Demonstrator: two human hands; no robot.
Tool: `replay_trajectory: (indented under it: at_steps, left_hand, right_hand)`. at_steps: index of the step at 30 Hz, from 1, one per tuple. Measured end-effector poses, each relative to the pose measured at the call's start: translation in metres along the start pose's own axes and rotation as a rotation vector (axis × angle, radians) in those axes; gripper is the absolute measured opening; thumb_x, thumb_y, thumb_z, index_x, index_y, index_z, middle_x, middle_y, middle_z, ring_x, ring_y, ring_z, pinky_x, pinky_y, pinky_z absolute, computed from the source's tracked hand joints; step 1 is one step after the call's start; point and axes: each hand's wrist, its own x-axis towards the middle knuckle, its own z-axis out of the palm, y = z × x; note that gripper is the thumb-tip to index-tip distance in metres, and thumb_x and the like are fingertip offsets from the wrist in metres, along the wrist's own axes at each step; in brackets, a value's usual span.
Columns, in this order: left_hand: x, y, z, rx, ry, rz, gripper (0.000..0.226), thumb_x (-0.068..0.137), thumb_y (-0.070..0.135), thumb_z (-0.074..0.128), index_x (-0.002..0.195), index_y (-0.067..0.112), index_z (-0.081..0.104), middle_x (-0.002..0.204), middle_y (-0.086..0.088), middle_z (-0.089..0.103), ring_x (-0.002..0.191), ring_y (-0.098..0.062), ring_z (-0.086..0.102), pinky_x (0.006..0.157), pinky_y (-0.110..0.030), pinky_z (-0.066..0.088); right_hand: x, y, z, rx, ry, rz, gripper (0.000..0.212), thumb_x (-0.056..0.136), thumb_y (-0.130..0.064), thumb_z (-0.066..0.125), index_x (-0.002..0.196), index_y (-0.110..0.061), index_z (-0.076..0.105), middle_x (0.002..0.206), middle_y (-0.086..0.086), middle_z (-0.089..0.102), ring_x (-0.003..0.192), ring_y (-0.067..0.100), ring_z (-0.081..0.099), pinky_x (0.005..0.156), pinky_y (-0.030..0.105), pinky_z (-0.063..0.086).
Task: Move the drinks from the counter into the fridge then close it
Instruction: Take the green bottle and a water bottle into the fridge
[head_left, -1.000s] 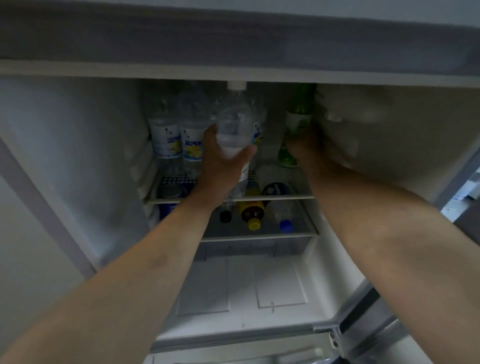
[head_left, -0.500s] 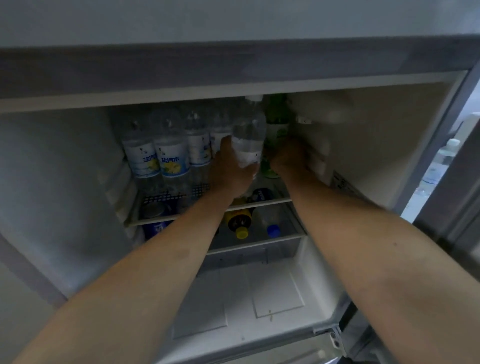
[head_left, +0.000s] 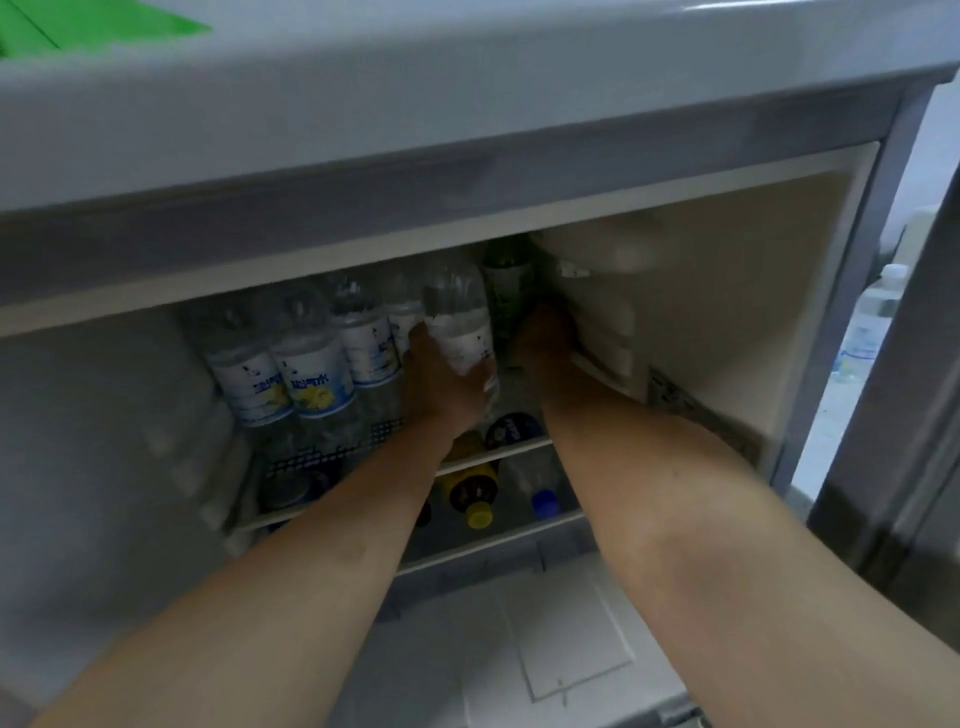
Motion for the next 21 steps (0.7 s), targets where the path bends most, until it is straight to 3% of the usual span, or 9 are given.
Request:
replay_trajectory:
  at_steps: [2,6,8,10,13,17,21]
  left_hand:
    - [0.001,0.001,-0.005,0.087,-0.009,0.021,0.086,0.082,0.033,0.078,0.149,0.014,0.026,0.149,-0.012,0.042,0.135,-0.029,0.045,0.099,-0.028,0.037]
    - [-0.002,0.004,-0.005,0.141,-0.015,0.017,0.075,0.082,0.030,0.078,0.141,0.010,0.035,0.144,-0.013,0.050,0.131,-0.031,0.050,0.106,-0.043,0.045]
    - [-0.001,0.006,0.001,0.131,-0.007,0.023,0.073,0.084,0.029,0.077,0.141,0.009,0.036,0.144,-0.014,0.051,0.131,-0.031,0.050,0.107,-0.043,0.044]
    - [0.001,0.008,0.010,0.121,-0.004,0.044,0.075,0.087,0.029,0.073,0.146,0.007,0.033,0.148,-0.013,0.046,0.136,-0.029,0.045,0.110,-0.038,0.040]
    - [0.005,0.011,0.024,0.077,0.012,0.062,0.068,0.090,0.029,0.069,0.147,0.010,0.037,0.147,-0.011,0.047,0.134,-0.026,0.046,0.109,-0.039,0.041]
    - [0.007,-0.001,0.029,0.070,-0.043,0.000,0.032,0.097,0.015,0.055,0.128,0.009,0.058,0.128,-0.010,0.061,0.119,-0.026,0.057,0.095,-0.028,0.044]
    - [0.001,-0.018,0.011,0.102,-0.077,-0.027,0.026,0.100,0.008,0.046,0.116,0.006,0.066,0.120,-0.012,0.064,0.105,-0.020,0.057,0.084,-0.023,0.039]
  right_hand:
    - [-0.001,-0.001,0.002,0.081,0.033,-0.030,0.047,0.105,-0.029,0.045,0.147,-0.009,0.041,0.151,0.016,0.042,0.139,0.030,0.040,0.115,0.040,0.034]
    - [-0.010,0.004,0.002,0.217,0.116,0.005,0.045,0.103,-0.028,0.050,0.144,-0.009,0.046,0.149,0.014,0.045,0.139,0.028,0.042,0.115,0.037,0.035]
    - [-0.020,0.010,0.007,0.329,0.204,-0.042,0.038,0.101,-0.026,0.054,0.134,-0.008,0.056,0.138,0.015,0.056,0.128,0.029,0.053,0.103,0.034,0.044]
    - [-0.039,0.015,0.011,0.554,0.310,-0.112,0.027,0.099,-0.023,0.055,0.118,-0.008,0.066,0.118,0.013,0.067,0.111,0.029,0.063,0.082,0.030,0.048]
    - [-0.064,0.019,0.013,0.803,0.273,-0.204,0.027,0.097,-0.039,0.059,0.105,-0.016,0.069,0.101,0.003,0.072,0.094,0.021,0.068,0.076,0.034,0.055]
    - [-0.070,0.016,0.011,0.623,0.148,-0.251,0.048,0.081,-0.040,0.078,0.122,-0.020,0.064,0.120,0.003,0.070,0.109,0.017,0.065,0.092,0.037,0.055]
    - [-0.063,-0.004,0.015,0.410,0.128,-0.127,0.061,0.078,-0.043,0.081,0.127,-0.014,0.059,0.127,0.008,0.065,0.115,0.024,0.062,0.095,0.036,0.053]
